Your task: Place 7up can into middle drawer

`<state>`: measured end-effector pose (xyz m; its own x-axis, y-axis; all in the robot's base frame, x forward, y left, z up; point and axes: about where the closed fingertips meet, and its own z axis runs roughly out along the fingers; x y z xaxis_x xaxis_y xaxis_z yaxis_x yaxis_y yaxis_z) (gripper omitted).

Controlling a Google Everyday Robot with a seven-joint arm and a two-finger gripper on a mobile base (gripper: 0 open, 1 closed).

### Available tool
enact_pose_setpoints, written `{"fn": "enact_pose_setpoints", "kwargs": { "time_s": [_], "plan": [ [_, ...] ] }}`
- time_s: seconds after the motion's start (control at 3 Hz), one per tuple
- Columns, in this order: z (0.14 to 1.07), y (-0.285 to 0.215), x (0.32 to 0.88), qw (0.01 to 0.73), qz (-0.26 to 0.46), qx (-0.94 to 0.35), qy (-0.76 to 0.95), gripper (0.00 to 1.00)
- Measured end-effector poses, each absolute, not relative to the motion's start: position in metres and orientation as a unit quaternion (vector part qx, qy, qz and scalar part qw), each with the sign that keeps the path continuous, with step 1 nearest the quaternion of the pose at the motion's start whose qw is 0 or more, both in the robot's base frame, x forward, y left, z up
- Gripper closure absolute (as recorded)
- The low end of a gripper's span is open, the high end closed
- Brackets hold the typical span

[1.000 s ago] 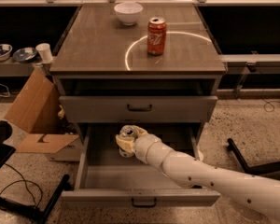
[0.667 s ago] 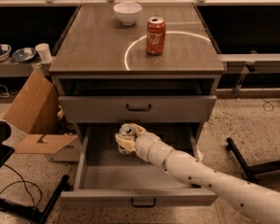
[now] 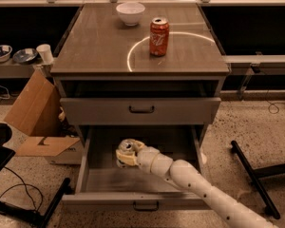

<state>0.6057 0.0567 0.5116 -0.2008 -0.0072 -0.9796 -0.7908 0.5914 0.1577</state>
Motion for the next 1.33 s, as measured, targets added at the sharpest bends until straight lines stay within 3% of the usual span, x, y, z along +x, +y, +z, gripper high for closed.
{"fn": "enact_pose_setpoints", "kwargs": {
  "time_s": [0.33, 1.33],
  "plan": [
    [0.4601, 0.0733, 0.5771, 0.516, 0.395, -0.3, 0.699, 0.8],
    [0.4601, 0.0734, 0.5771, 0.516, 0.395, -0.3, 0.699, 0.1]
  ]
}}
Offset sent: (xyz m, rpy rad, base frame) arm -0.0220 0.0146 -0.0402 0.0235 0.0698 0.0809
